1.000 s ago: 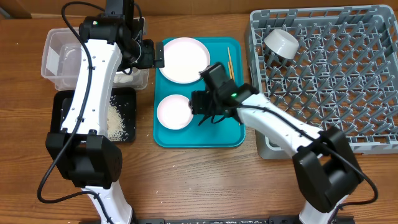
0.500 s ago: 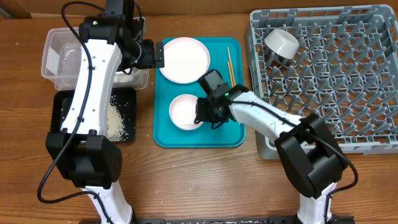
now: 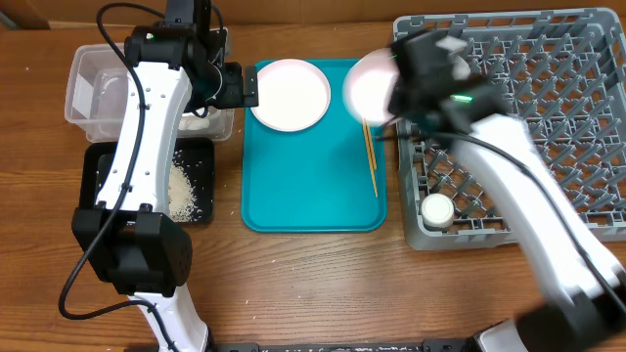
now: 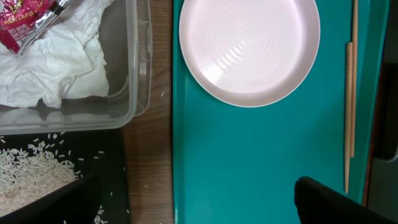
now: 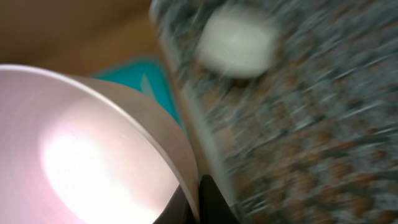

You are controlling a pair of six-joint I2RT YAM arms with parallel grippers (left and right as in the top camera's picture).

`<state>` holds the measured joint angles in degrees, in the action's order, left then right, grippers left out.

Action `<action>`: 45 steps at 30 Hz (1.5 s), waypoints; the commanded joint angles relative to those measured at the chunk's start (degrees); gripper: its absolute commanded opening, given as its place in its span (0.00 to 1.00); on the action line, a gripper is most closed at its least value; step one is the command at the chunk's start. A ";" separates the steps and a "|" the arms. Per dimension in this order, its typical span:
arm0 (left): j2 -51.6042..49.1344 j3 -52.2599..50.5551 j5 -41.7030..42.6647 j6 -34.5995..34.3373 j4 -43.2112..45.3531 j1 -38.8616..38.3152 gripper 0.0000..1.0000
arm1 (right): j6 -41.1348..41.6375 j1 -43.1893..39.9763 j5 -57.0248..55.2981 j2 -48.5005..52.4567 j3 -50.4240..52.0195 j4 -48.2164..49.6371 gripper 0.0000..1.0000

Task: Sort waste into correct bins and load items into the dishwasher
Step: 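Lift the pink bowl and set it into the dish rack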

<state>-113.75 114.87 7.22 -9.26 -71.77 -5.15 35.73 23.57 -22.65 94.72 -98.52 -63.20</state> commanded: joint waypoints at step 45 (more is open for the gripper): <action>1.90 1.31 -0.17 -0.17 0.04 -0.13 1.00 | -7.30 -7.52 -59.78 15.67 23.56 18.97 0.04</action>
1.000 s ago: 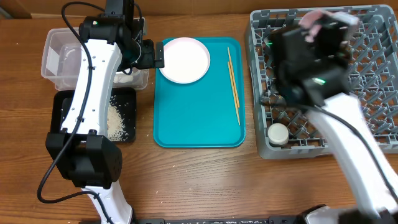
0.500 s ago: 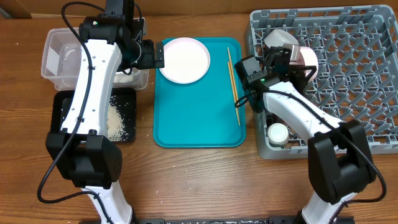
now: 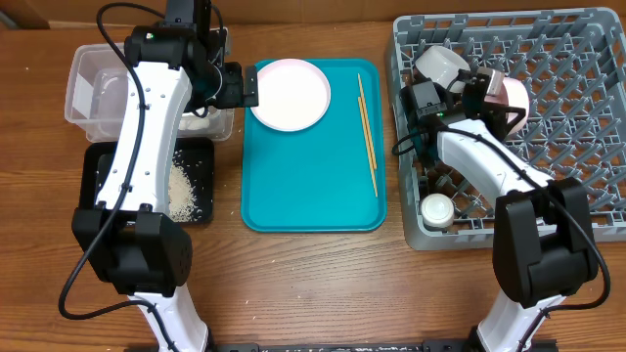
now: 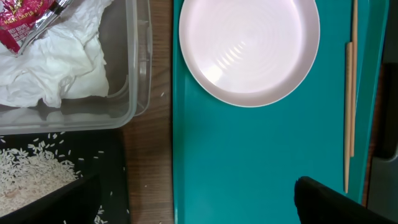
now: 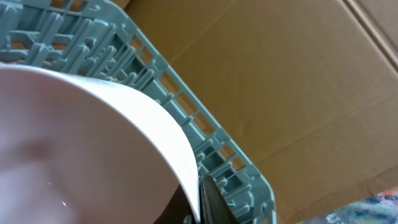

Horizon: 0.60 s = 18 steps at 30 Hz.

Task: Sort waste into correct bins and load items into the dishwasher
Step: 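Lift the pink bowl and set it into the dish rack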

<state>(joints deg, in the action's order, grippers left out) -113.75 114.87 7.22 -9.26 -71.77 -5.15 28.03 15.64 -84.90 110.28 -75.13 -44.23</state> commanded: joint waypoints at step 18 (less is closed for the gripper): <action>1.90 1.31 -0.20 -0.17 0.04 -0.13 1.00 | 0.42 3.98 9.62 0.11 0.17 -6.16 0.04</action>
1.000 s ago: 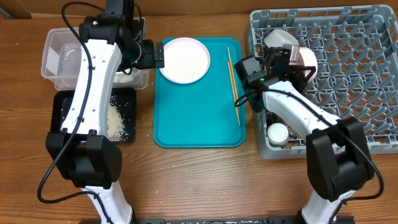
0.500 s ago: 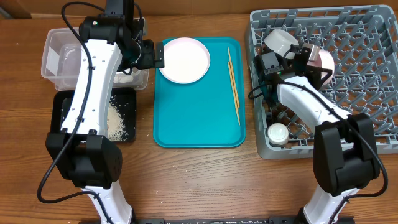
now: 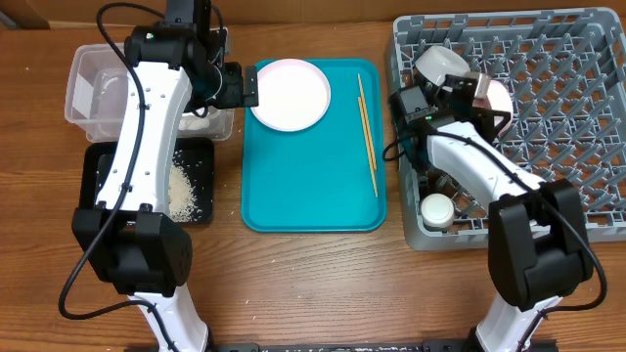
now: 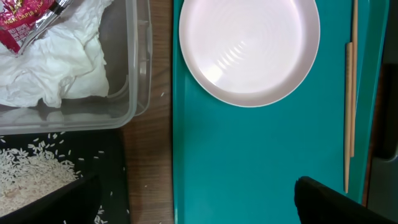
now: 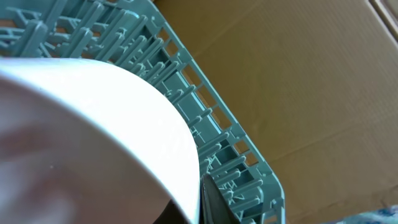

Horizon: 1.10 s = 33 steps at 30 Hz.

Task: Sort waste into correct bins and load items into the dishwasher
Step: 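Lift the pink bowl and set it into the dish rack, then move the right gripper to the pink plate and grasp its edge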

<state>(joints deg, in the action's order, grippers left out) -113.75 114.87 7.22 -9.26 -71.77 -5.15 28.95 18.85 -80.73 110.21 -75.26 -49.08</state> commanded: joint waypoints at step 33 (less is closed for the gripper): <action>1.90 1.31 -0.20 -0.17 0.02 -0.13 1.00 | -12.83 8.39 83.65 -5.18 -16.72 10.34 0.69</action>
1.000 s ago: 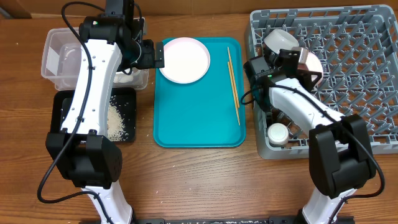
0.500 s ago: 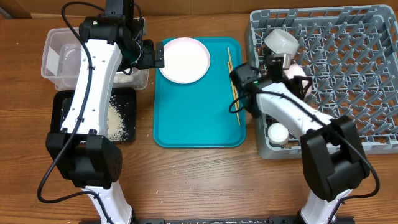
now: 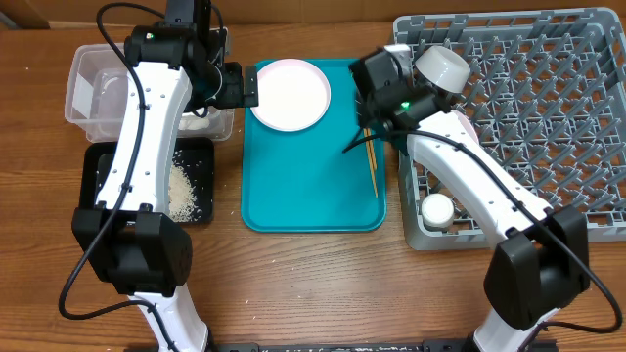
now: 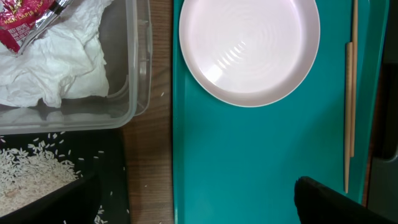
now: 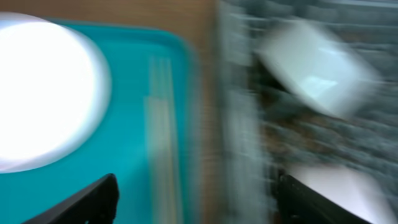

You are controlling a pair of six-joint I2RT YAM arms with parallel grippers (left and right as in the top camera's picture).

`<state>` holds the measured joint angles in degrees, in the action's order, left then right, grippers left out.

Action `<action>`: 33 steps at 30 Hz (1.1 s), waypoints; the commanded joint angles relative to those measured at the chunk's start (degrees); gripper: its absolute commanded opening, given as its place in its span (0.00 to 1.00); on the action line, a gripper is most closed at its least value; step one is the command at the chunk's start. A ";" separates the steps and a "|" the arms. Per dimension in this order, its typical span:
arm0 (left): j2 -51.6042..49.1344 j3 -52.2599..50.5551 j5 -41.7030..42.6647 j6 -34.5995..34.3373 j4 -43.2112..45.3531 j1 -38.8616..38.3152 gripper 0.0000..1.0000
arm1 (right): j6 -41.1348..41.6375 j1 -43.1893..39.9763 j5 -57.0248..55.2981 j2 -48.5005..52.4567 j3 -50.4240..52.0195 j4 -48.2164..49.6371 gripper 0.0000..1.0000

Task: Sort waste into correct bins and load items into the dishwasher
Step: 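Move the right gripper to the pink plate and grasp its edge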

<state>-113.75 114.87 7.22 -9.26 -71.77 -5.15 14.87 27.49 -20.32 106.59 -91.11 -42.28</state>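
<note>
One pink plate lies at the back of the teal tray; it also shows in the left wrist view and the right wrist view. A pair of chopsticks rests along the tray's right side. A second pink plate stands in the grey dish rack, beside a white bowl. My right gripper is open and empty over the tray's right edge, its view blurred. My left gripper hangs open by the tray's back left corner.
A clear bin holds crumpled tissue and a red wrapper. In front of it sits a black tray with loose rice. A white cup stands in the rack's front left corner.
My right gripper was shut on a pink plate over the rack's left part. Now it is open and empty, further left at the tray's edge, and the plate stands in the rack.
My right gripper held a pink plate between the tray and the rack. Then it held the plate over the rack's back left, beside the white bowl. Now the plate is in the rack and the gripper is open. The left arm stayed still.
</note>
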 commanded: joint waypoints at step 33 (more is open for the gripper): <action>1.90 1.31 -0.17 -0.17 0.04 -0.13 1.00 | 35.47 2.21 19.39 22.73 1.46 30.36 0.46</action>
<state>-113.75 114.87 7.22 -9.26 -71.79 -5.15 49.36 28.58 0.75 128.66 -89.38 -12.67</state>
